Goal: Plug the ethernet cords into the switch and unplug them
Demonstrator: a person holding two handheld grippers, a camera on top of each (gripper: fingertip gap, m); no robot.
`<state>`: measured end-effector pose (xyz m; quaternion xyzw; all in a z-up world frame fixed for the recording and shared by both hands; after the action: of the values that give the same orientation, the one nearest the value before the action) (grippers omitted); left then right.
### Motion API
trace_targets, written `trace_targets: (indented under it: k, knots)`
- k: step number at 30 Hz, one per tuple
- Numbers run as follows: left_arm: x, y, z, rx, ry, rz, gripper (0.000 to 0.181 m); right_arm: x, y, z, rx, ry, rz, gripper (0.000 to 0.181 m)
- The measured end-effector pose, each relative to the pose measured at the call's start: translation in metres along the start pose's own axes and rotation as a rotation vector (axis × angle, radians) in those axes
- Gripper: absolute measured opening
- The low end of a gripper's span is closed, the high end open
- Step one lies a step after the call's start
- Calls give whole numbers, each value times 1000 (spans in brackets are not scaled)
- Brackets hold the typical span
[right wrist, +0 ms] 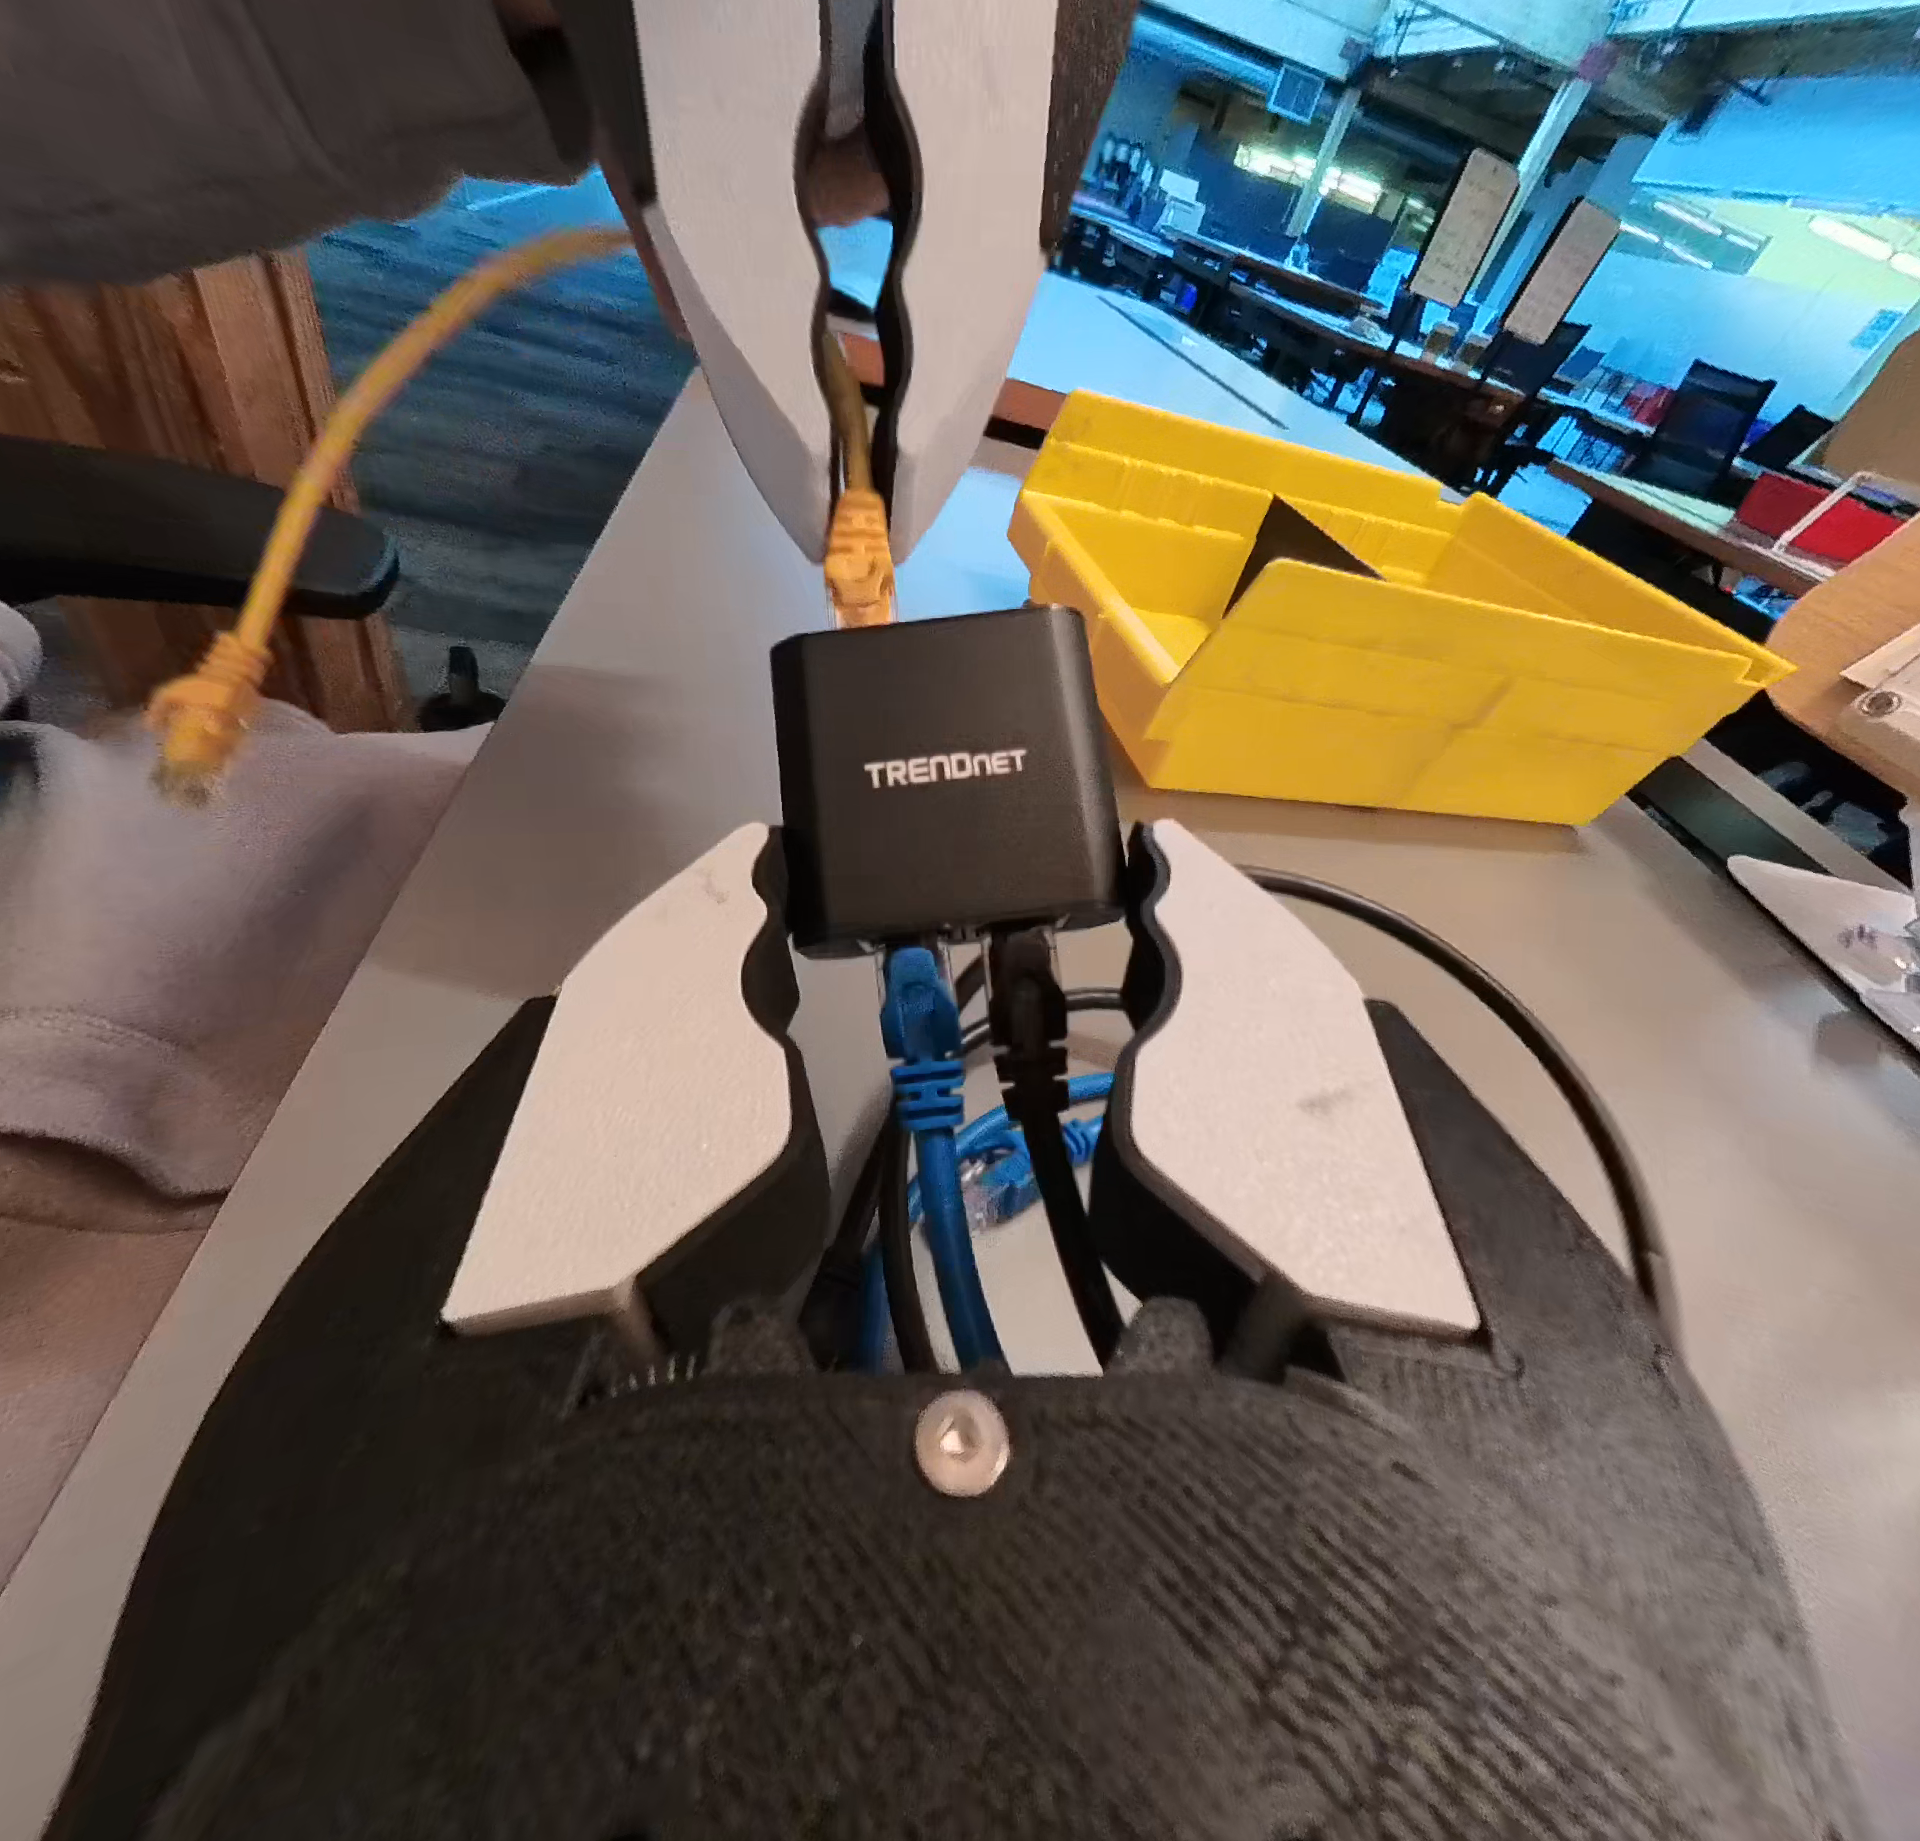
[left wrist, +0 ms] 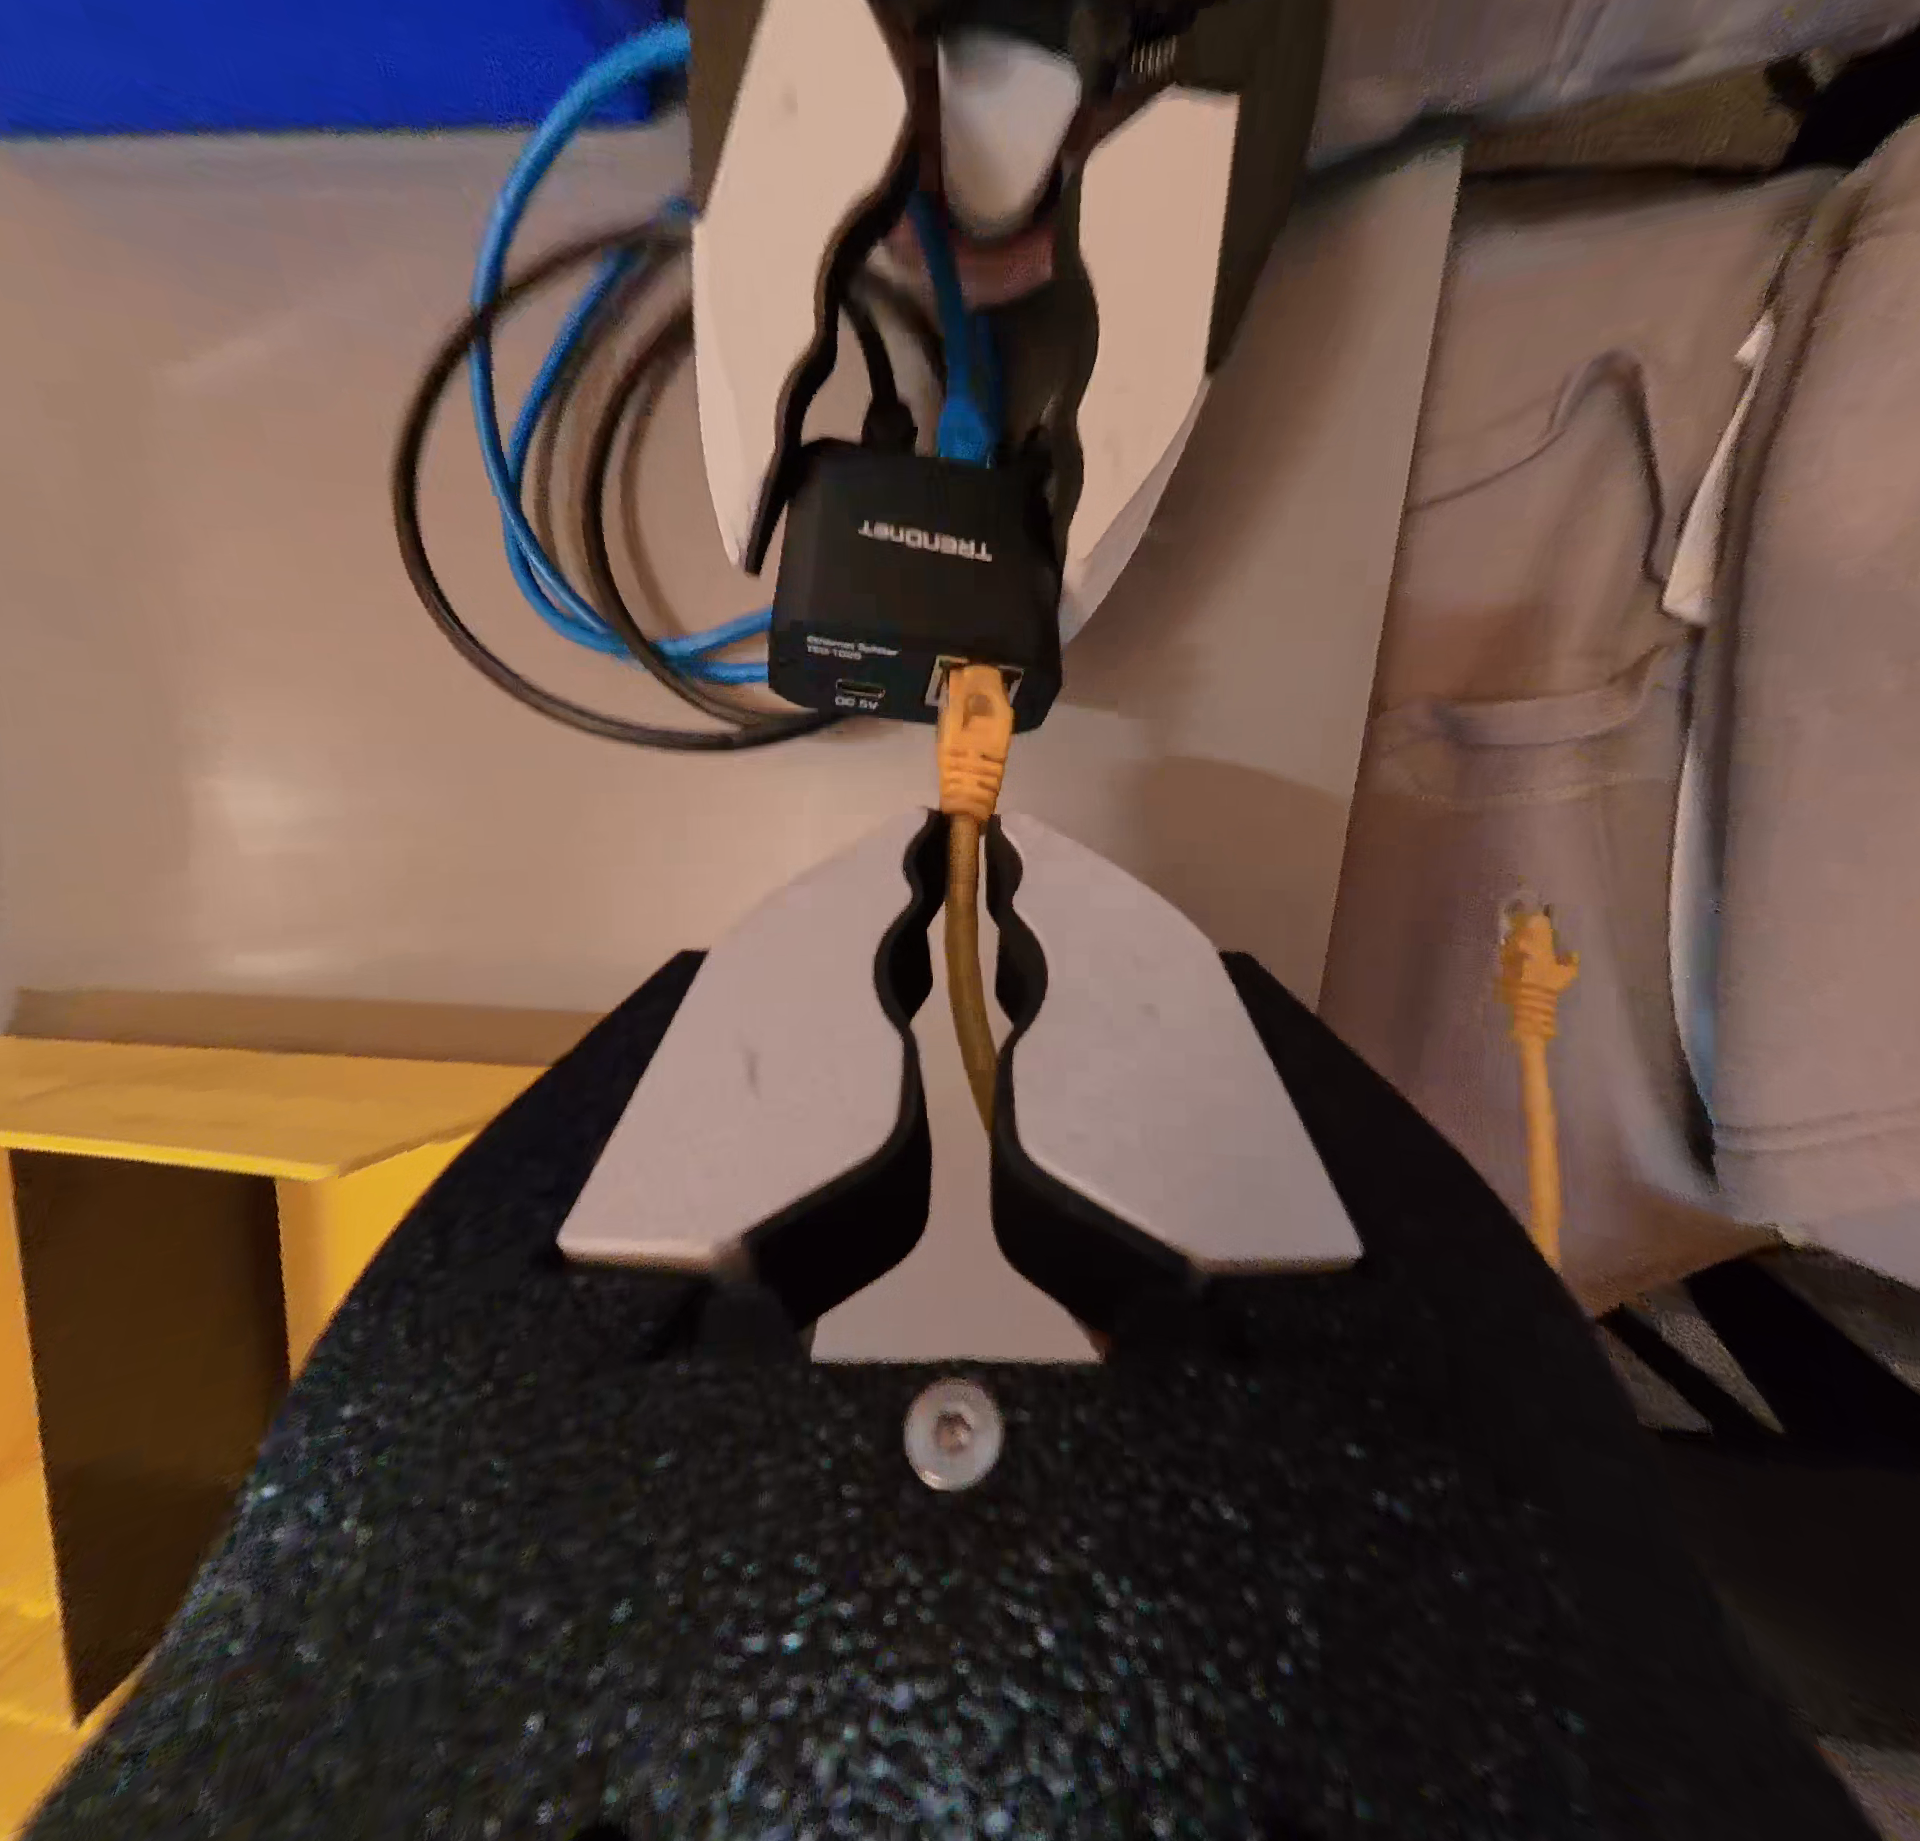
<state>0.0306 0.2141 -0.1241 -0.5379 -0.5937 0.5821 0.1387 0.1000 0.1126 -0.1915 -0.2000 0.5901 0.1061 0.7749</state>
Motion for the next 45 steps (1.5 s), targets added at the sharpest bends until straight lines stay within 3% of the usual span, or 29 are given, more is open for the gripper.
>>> trace_targets:
  k: [6, 9, 13, 16, 18, 22, 27, 31, 34, 39, 41, 45]
  knots:
    - [-6, -6, -4, -72, 11, 20, 7, -6, -8, 4, 27, 5, 122, 62]
    - [-1, -12, -3, -75, -45, 171, 11, -9, -9, 5, 31, 17, 164, 62]
    - [13, -59, -17, -248, -209, 535, 36, -15, -12, 6, 75, 8, 191, 62]
    - [43, -106, -31, -441, -441, 896, 34, -40, -20, 10, 123, -38, 256, 62]
    - [76, -115, -36, -558, -576, 1004, 31, -65, -28, 11, 137, -100, 300, 62]
    - [118, -80, -32, -547, -693, 908, 33, -125, -55, 23, 147, -207, 396, 62]
    - [125, -42, -20, -468, -640, 750, 41, -191, -108, 64, 166, -273, 510, 62]
    - [125, -29, -19, -428, -621, 715, 41, -219, -157, 106, 266, -330, 533, 62]
    - [127, -24, -19, -406, -620, 693, 42, -207, -192, 142, 397, -328, 455, 62]
    - [132, -14, -15, -346, -609, 668, 42, -124, -245, 193, 807, -153, 339, 62]
    - [134, -12, -14, -332, -608, 657, 41, -86, -261, 201, 959, -47, 306, 62]
    - [136, -9, -15, -329, -604, 639, 41, -41, -270, 203, 1072, 81, 249, 63]
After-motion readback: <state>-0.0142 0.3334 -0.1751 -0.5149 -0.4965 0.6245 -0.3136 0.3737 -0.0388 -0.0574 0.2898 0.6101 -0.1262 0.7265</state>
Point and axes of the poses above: each gripper's, where its closed fingertips meet, y out along the fingers, x out of its underside, z = x × y across the jaws, the point moved 6 cm from there along -y, back along the fingers, and after that the axes turned 9 degrees about -x, right-handed, at the moved point
